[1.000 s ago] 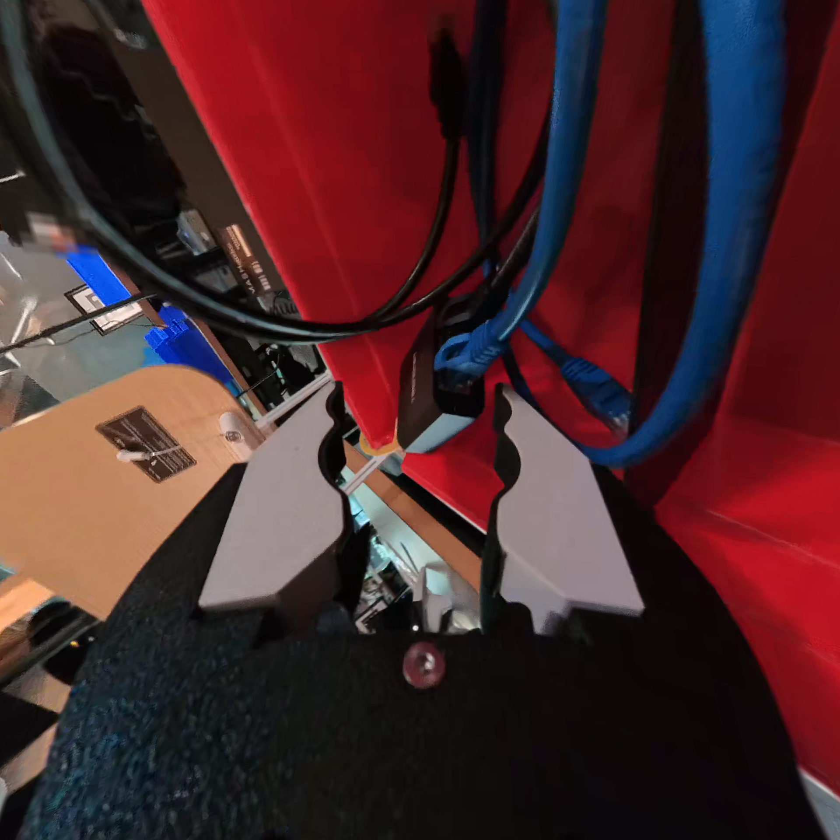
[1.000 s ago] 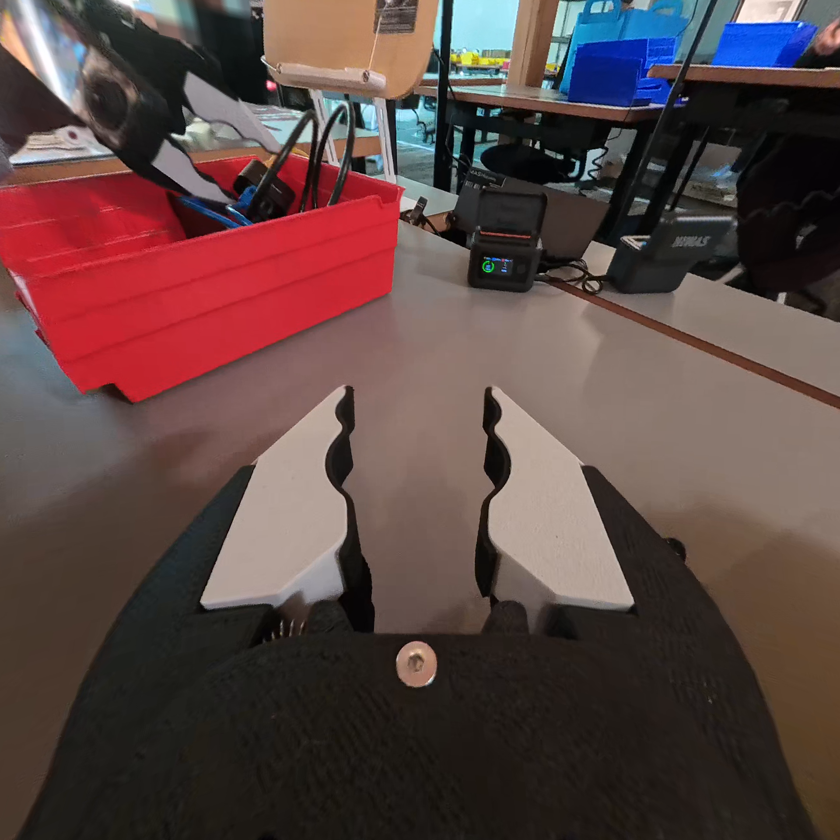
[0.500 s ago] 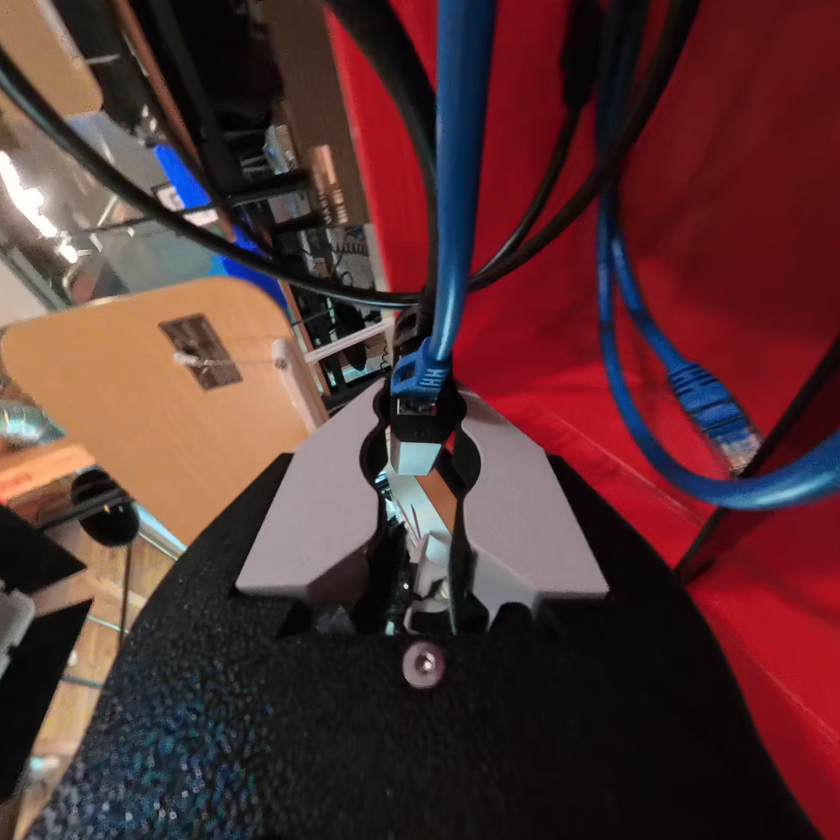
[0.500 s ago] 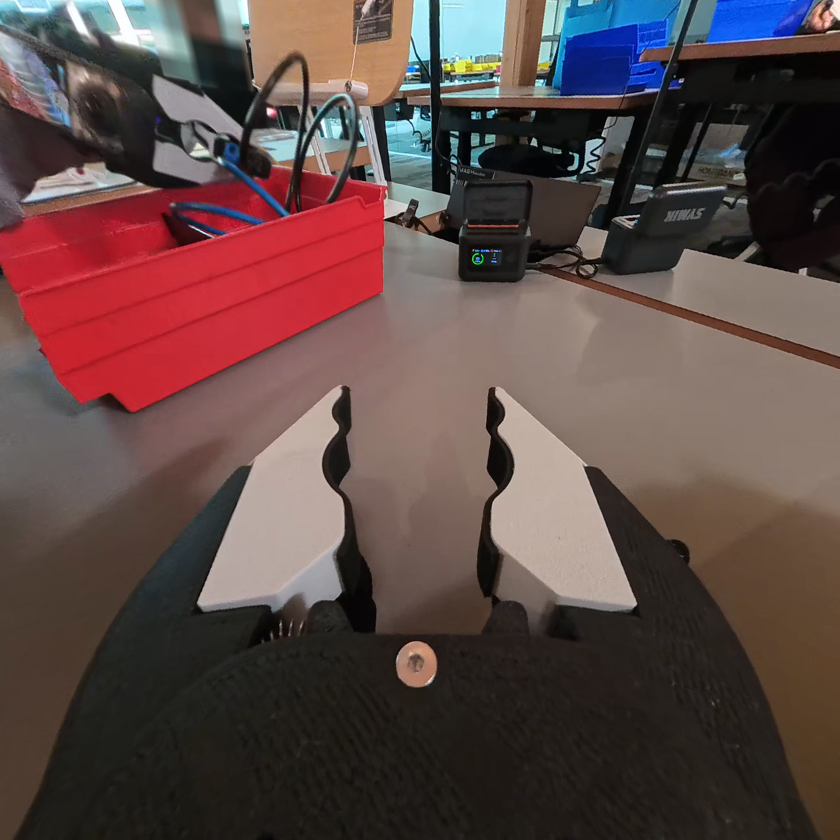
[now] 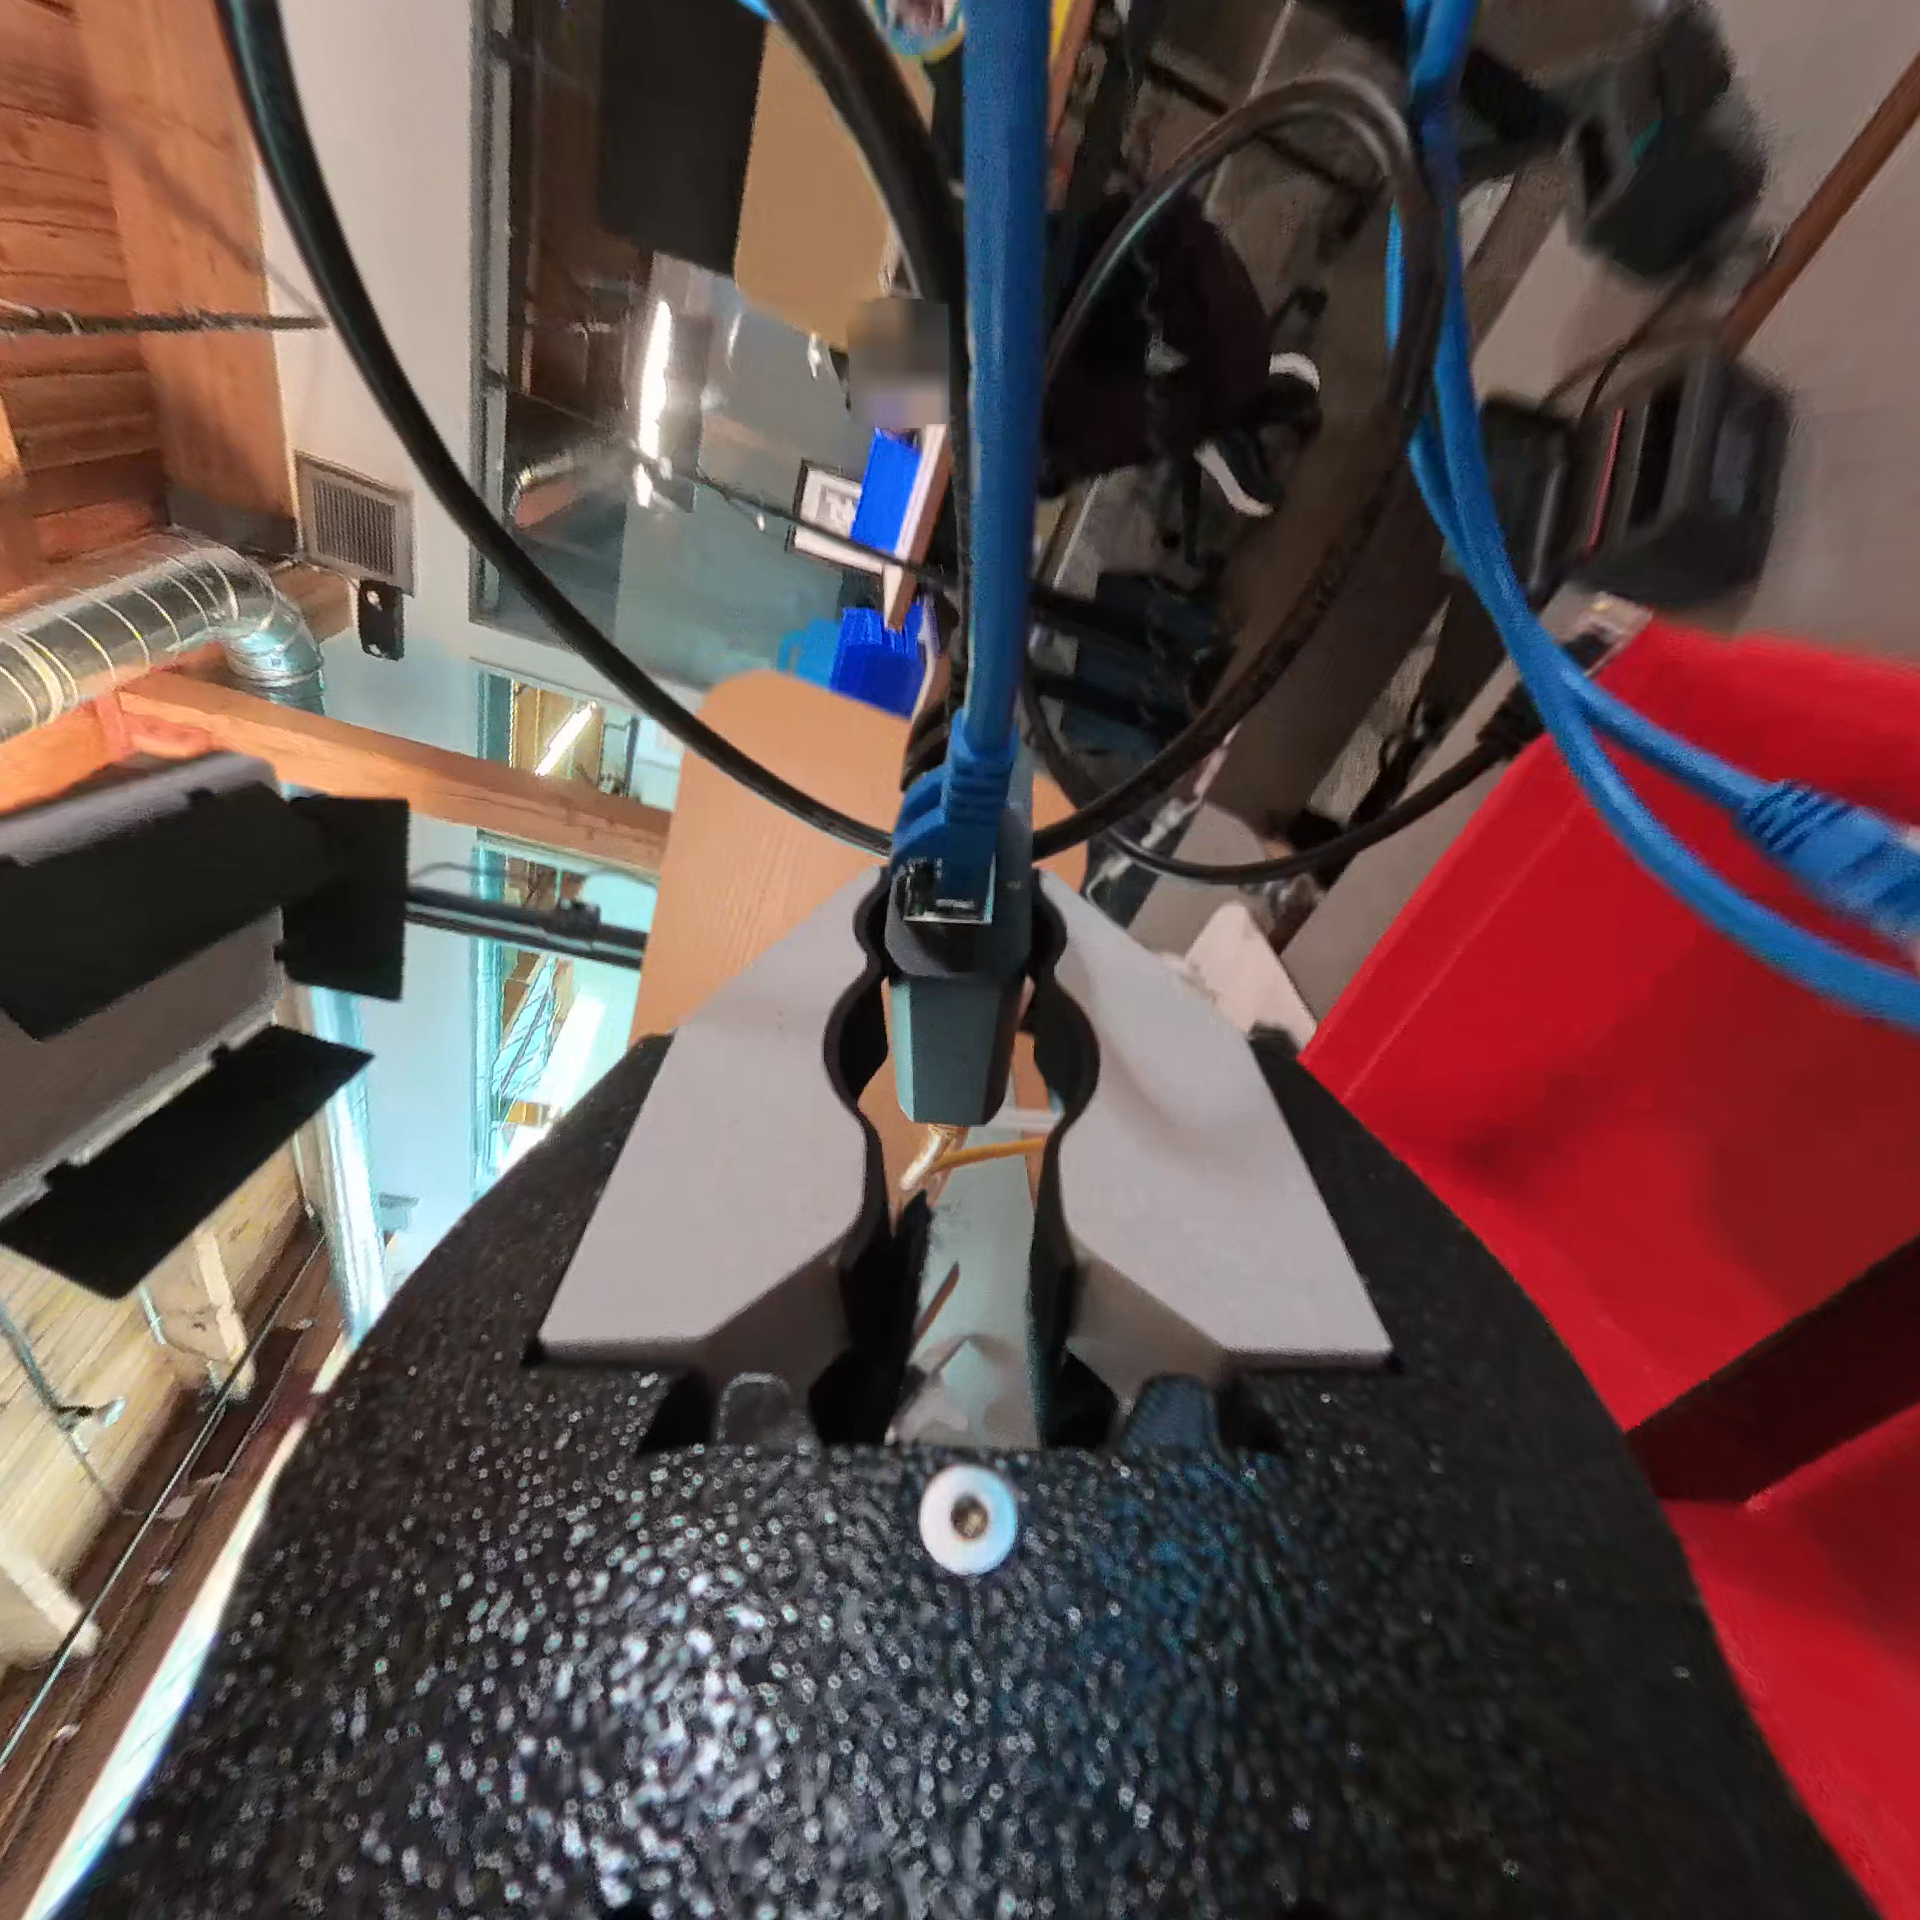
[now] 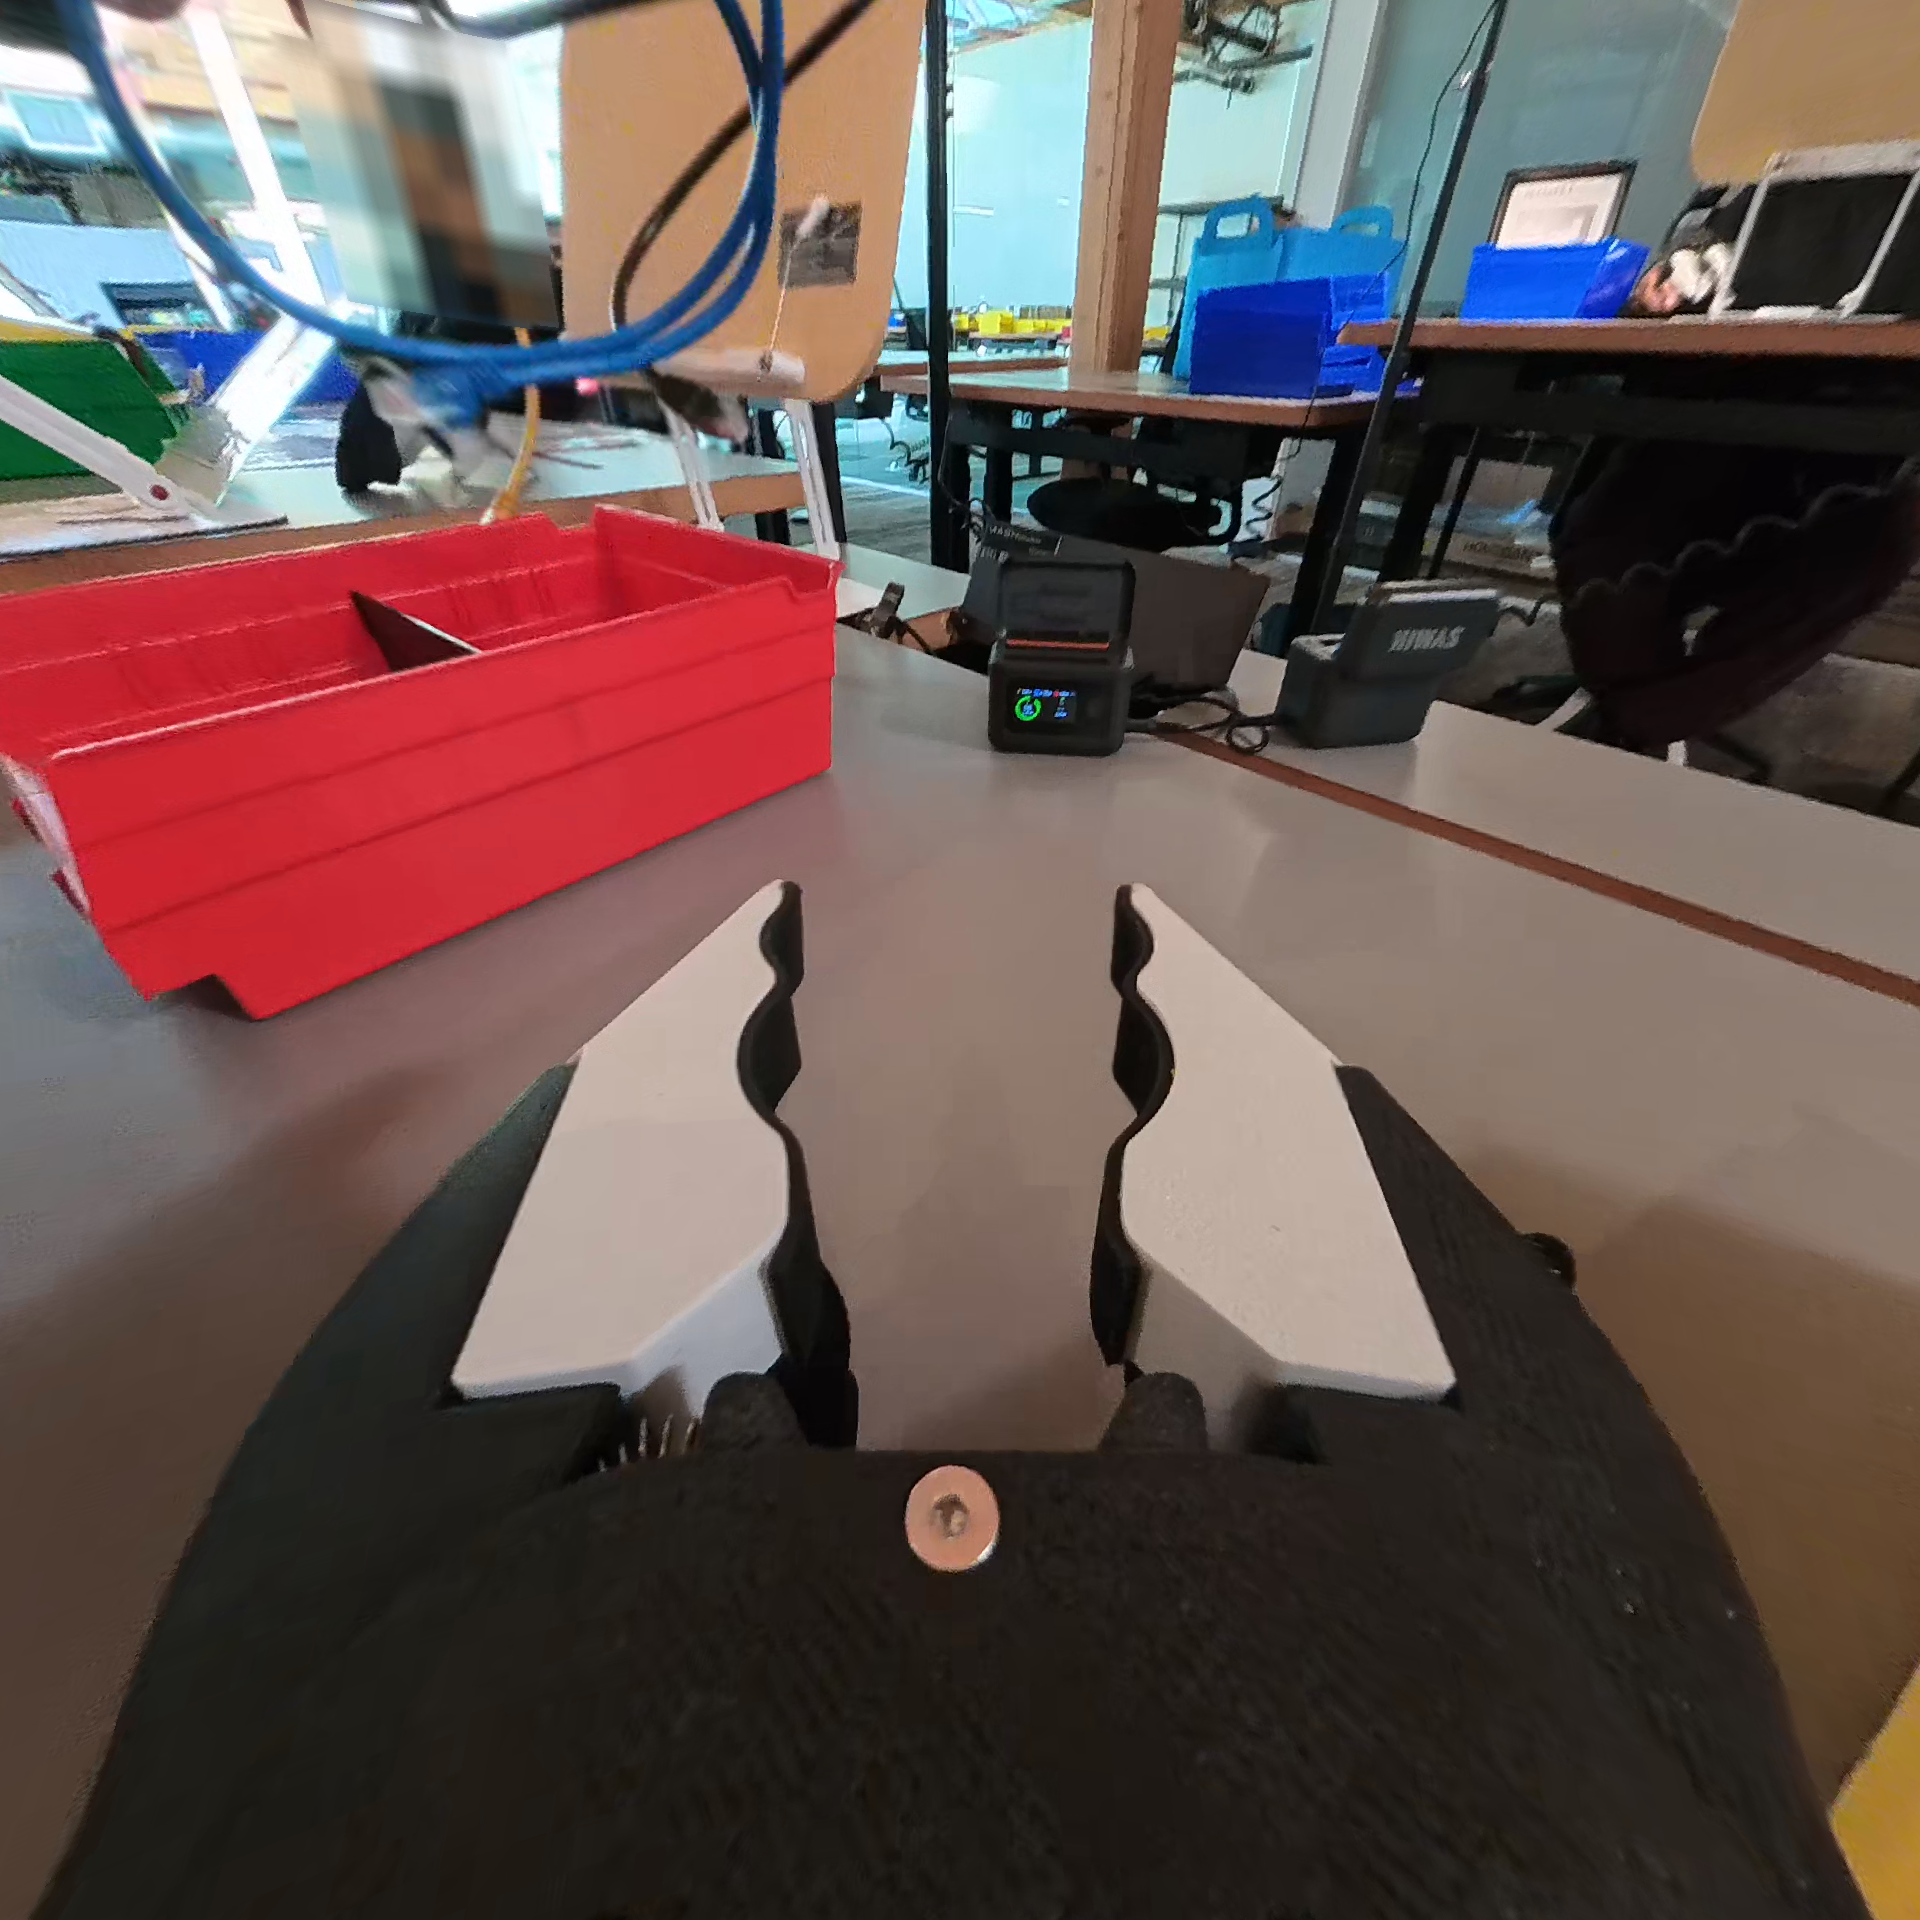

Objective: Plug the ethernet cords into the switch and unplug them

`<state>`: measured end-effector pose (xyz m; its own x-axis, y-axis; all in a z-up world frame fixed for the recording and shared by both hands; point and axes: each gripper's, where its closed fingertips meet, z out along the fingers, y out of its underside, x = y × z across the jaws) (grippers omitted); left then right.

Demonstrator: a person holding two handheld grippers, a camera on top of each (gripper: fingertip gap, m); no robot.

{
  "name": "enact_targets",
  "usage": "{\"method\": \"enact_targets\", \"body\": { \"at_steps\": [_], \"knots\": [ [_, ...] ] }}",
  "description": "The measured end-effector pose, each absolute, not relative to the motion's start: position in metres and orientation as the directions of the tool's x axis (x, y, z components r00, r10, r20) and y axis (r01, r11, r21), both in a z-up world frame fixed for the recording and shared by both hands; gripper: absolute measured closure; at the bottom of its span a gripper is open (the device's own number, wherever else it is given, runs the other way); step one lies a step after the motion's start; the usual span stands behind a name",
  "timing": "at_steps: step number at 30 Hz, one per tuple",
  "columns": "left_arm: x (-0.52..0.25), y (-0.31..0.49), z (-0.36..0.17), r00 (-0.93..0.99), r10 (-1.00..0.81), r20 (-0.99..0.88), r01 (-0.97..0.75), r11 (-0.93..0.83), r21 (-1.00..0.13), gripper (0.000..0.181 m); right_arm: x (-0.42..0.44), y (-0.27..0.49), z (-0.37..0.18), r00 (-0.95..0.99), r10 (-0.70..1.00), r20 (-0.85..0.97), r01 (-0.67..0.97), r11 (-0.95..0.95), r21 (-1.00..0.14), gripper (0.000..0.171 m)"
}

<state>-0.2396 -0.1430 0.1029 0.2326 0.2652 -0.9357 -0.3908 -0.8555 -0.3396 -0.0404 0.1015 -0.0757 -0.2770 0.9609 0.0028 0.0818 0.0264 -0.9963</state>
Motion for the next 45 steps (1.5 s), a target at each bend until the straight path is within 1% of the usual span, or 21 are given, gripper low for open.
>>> {"method": "enact_targets", "body": {
  "at_steps": [1, 5, 8, 10, 13, 18, 23, 27, 34, 39, 45],
  "knots": [
    [-0.23, -0.131, 0.111, 0.24, 0.274, -0.931, -0.411, -0.84, -0.353, 0.159, -0.039, 0.104, -0.072, -0.266, 0.964, 0.015, 0.061, 0.033, -0.998, 0.112],
    [-0.188, -0.078, 0.13, 0.263, 0.252, -0.931, -0.503, -0.788, -0.355, 0.16, -0.033, 0.112, -0.056, -0.232, 0.971, 0.056, -0.027, 0.051, -0.998, 0.112],
    [-0.16, -0.034, 0.126, 0.354, 0.222, -0.908, -0.555, -0.732, -0.396, 0.16, -0.03, 0.12, -0.048, -0.186, 0.978, 0.093, -0.08, 0.079, -0.994, 0.113],
    [-0.148, -0.007, 0.118, 0.378, 0.202, -0.904, -0.578, -0.711, -0.4, 0.16, -0.027, 0.124, -0.043, -0.149, 0.98, 0.128, -0.11, 0.112, -0.988, 0.113],
    [-0.137, 0.028, 0.094, 0.402, 0.145, -0.904, -0.598, -0.706, -0.379, 0.159, -0.024, 0.128, -0.038, -0.104, 0.979, 0.173, -0.153, 0.156, -0.976, 0.112],
    [-0.137, 0.066, 0.029, 0.463, 0.068, -0.884, -0.569, -0.741, -0.356, 0.16, -0.022, 0.136, -0.037, -0.038, 0.984, 0.174, -0.165, 0.165, -0.972, 0.112],
    [-0.152, 0.079, -0.038, 0.54, 0.052, -0.84, -0.467, -0.812, -0.351, 0.159, -0.029, 0.144, -0.05, -0.006, 0.989, 0.146, -0.093, 0.144, -0.985, 0.112],
    [-0.163, 0.08, -0.073, 0.594, 0.101, -0.798, -0.378, -0.841, -0.388, 0.159, -0.031, 0.15, -0.057, 0.022, 0.99, 0.138, -0.051, 0.138, -0.989, 0.112],
    [-0.16, 0.086, -0.096, 0.678, 0.169, -0.715, -0.302, -0.823, -0.481, 0.16, -0.032, 0.146, -0.059, 0.032, 0.987, 0.16, -0.028, 0.161, -0.987, 0.11],
    [-0.157, 0.088, -0.11, 0.706, 0.18, -0.685, -0.279, -0.818, -0.503, 0.16, -0.033, 0.139, -0.06, 0.019, 0.98, 0.2, -0.024, 0.2, -0.979, 0.109],
    [-0.15, 0.092, -0.128, 0.733, 0.167, -0.66, -0.268, -0.82, -0.506, 0.16, -0.035, 0.134, -0.065, -0.015, 0.981, 0.193, -0.008, 0.193, -0.981, 0.108]
  ]
}}
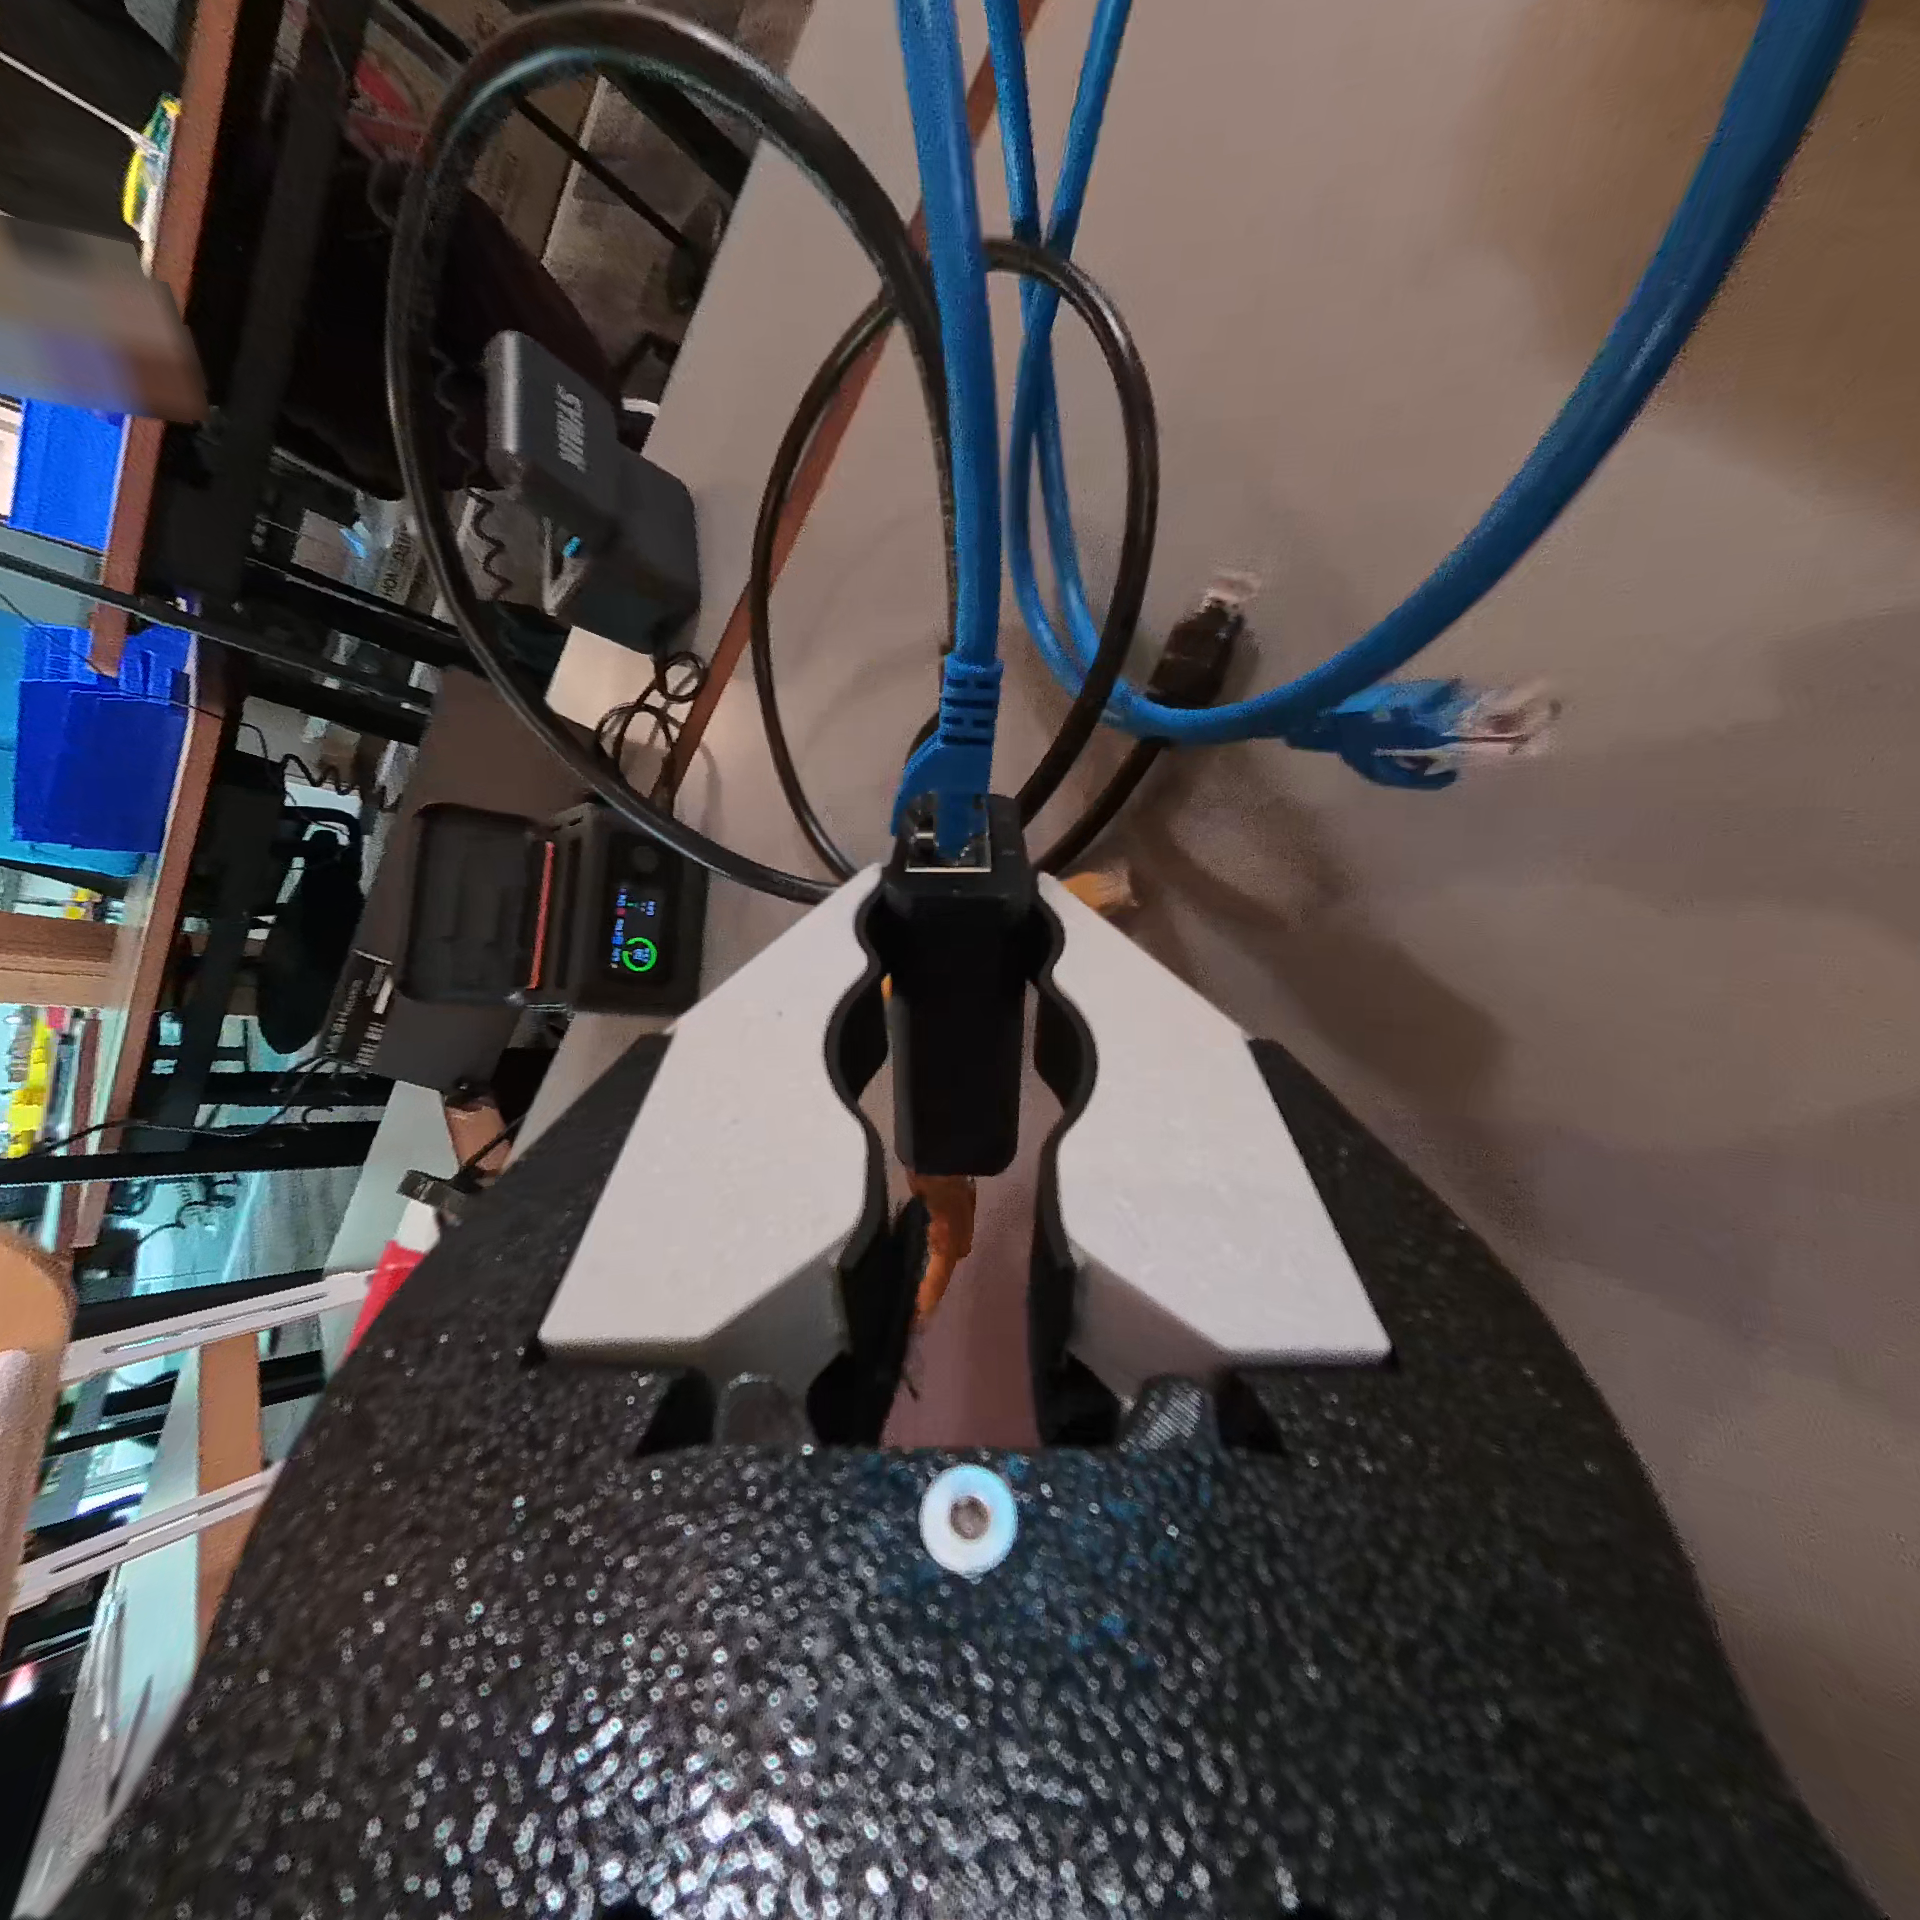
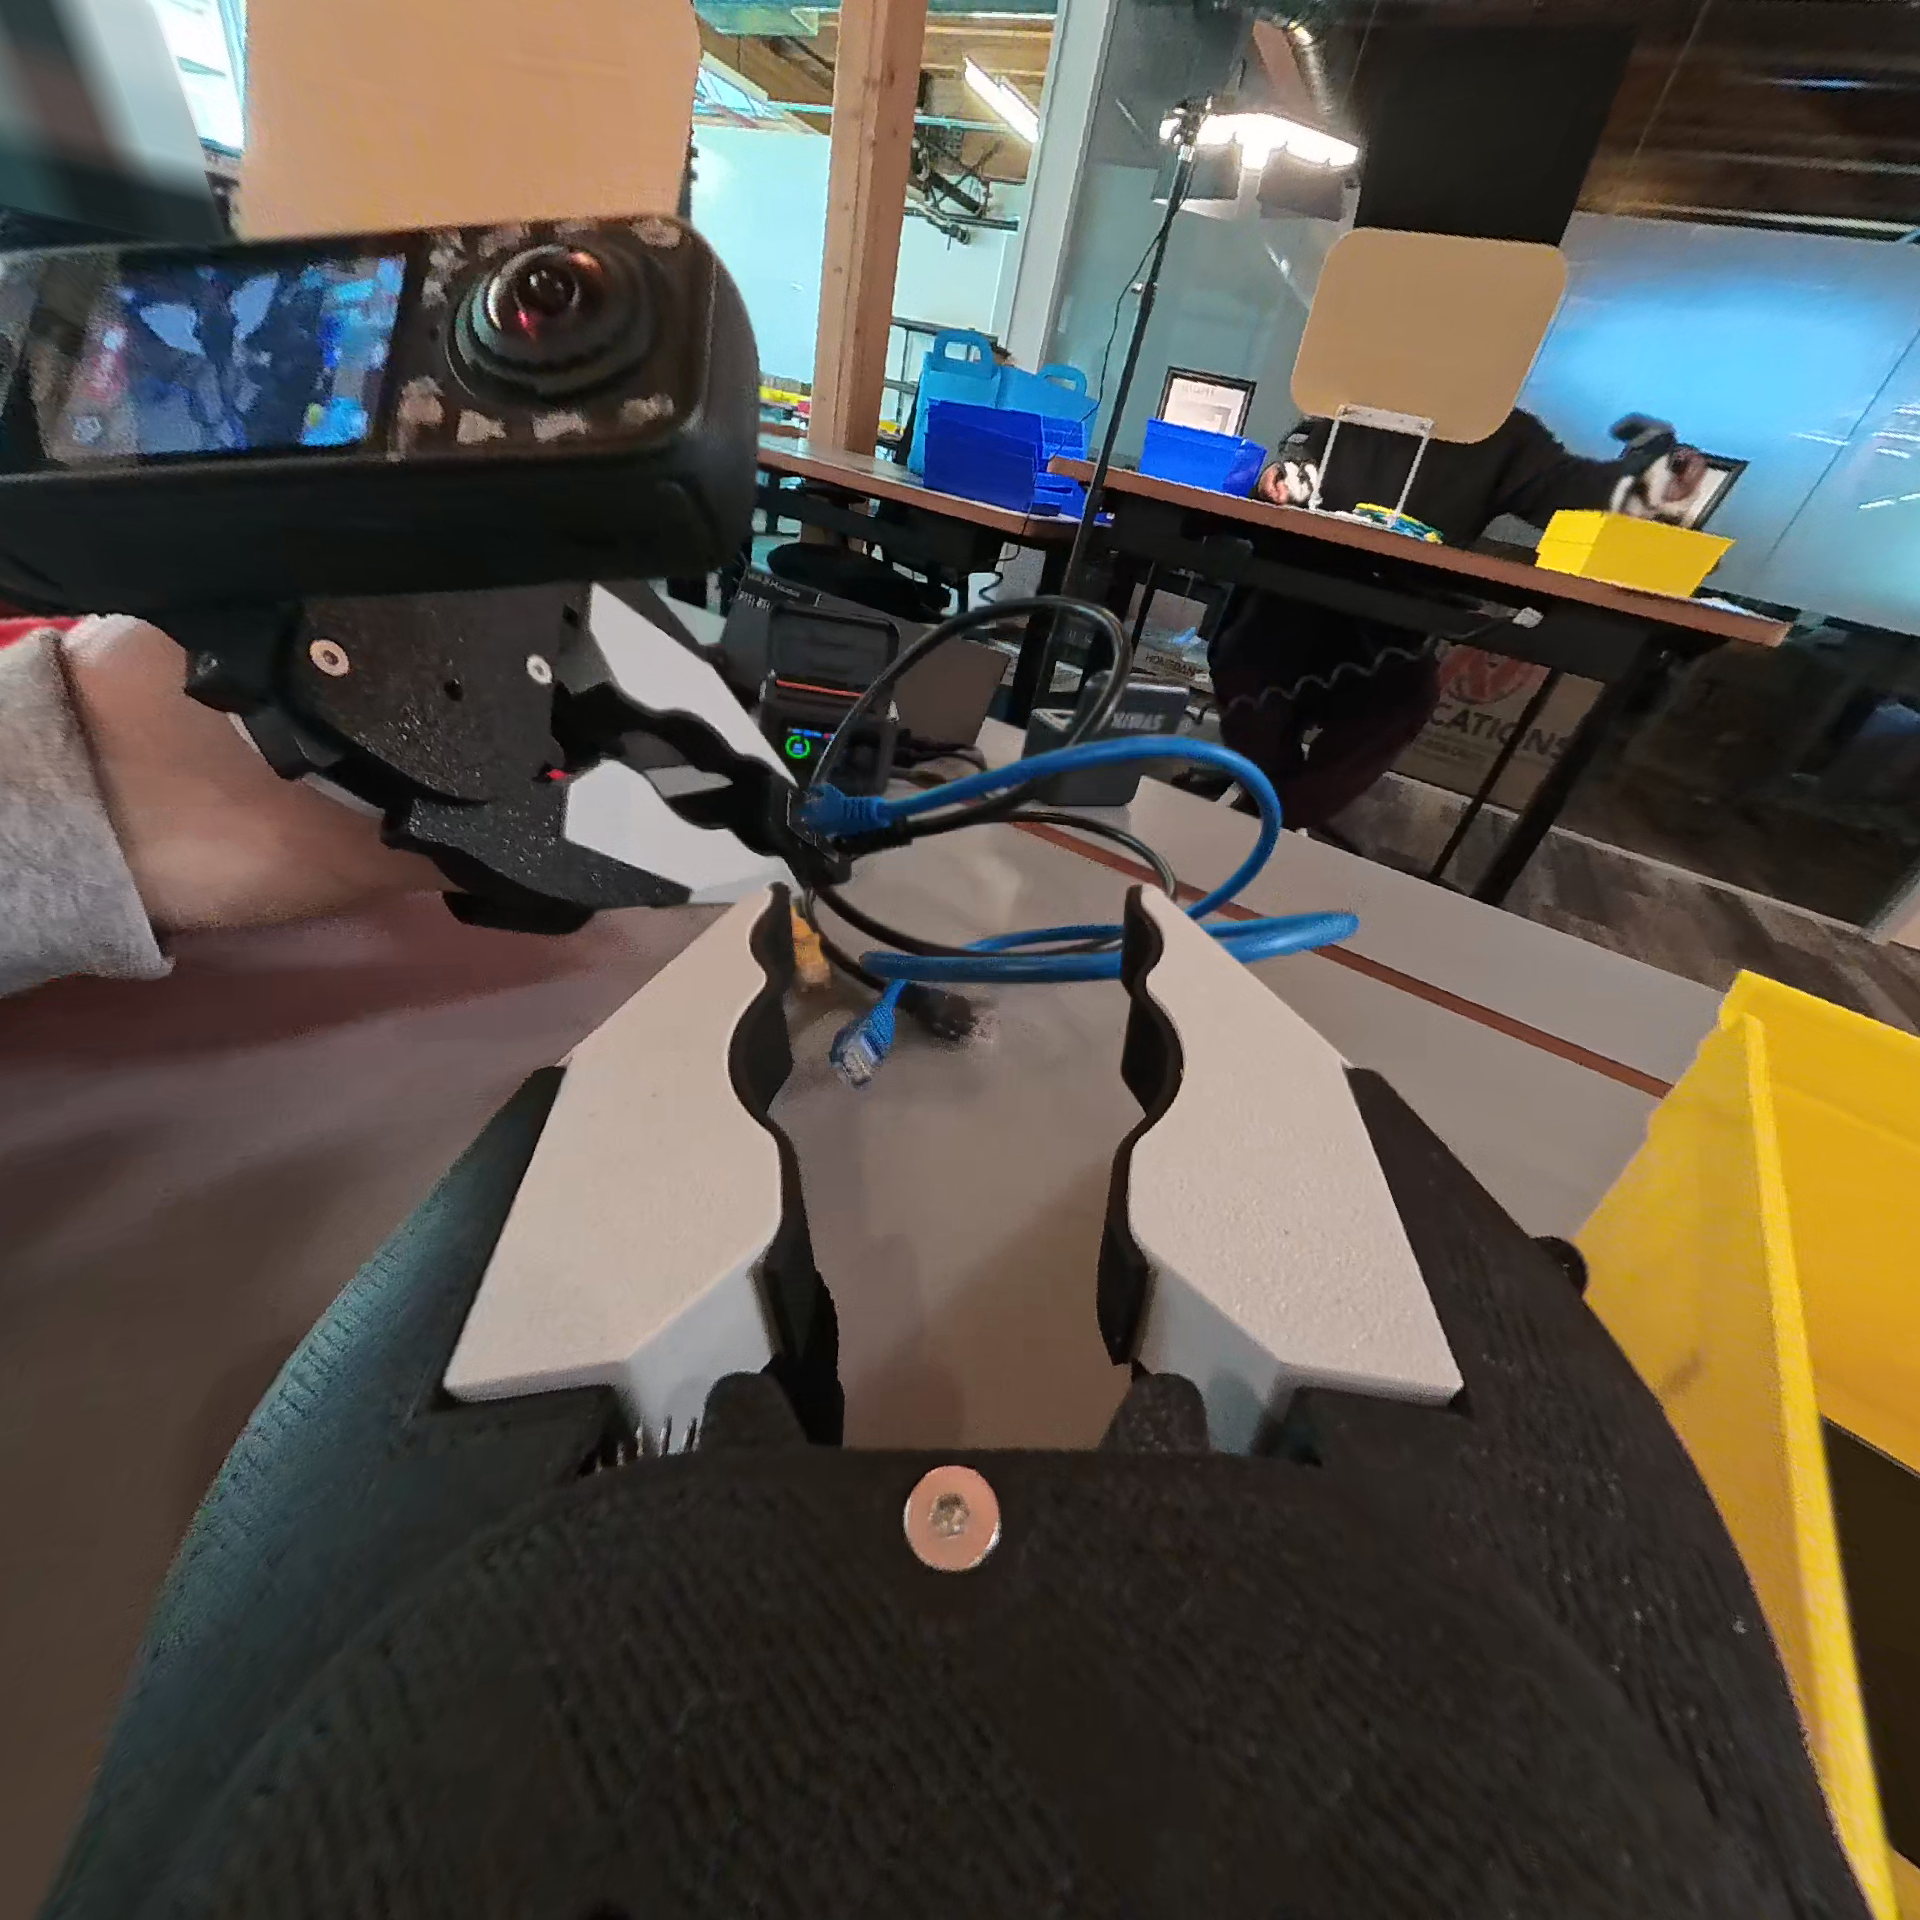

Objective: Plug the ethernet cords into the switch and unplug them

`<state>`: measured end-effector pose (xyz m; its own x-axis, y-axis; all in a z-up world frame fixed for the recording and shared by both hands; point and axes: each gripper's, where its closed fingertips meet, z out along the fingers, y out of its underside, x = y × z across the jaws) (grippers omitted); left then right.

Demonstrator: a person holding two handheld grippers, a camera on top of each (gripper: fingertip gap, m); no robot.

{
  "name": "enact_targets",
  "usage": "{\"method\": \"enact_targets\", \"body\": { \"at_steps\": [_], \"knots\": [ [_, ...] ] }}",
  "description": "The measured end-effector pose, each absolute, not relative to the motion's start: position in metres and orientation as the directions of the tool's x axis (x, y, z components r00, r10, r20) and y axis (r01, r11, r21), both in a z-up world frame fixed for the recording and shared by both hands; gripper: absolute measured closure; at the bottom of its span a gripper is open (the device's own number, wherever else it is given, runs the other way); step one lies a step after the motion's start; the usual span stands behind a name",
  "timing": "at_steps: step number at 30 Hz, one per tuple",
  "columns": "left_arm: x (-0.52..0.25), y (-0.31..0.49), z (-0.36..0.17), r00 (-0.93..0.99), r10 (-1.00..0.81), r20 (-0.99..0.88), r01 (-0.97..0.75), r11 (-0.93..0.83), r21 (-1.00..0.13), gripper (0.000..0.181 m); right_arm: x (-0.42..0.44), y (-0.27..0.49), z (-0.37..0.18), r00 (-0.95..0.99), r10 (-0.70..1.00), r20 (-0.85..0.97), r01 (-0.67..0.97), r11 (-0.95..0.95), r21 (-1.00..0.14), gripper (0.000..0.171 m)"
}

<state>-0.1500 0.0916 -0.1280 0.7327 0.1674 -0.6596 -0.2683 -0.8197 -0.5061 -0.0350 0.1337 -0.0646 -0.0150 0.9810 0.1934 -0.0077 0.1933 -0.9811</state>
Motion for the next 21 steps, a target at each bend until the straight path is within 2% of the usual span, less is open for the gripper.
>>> {"method": "enact_targets", "body": {
  "at_steps": [14, 21],
  "knots": [
    [-0.132, 0.091, -0.171, 0.82, 0.172, -0.547, -0.184, -0.825, -0.535, 0.152, -0.038, 0.125, -0.072, -0.076, 0.981, 0.177, 0.028, 0.18, -0.983, 0.105],
    [-0.124, 0.081, -0.161, 0.862, 0.311, -0.401, -0.048, -0.737, -0.675, 0.109, -0.039, 0.122, -0.074, -0.107, 0.983, 0.146, 0.04, 0.151, -0.988, 0.099]
  ]
}}
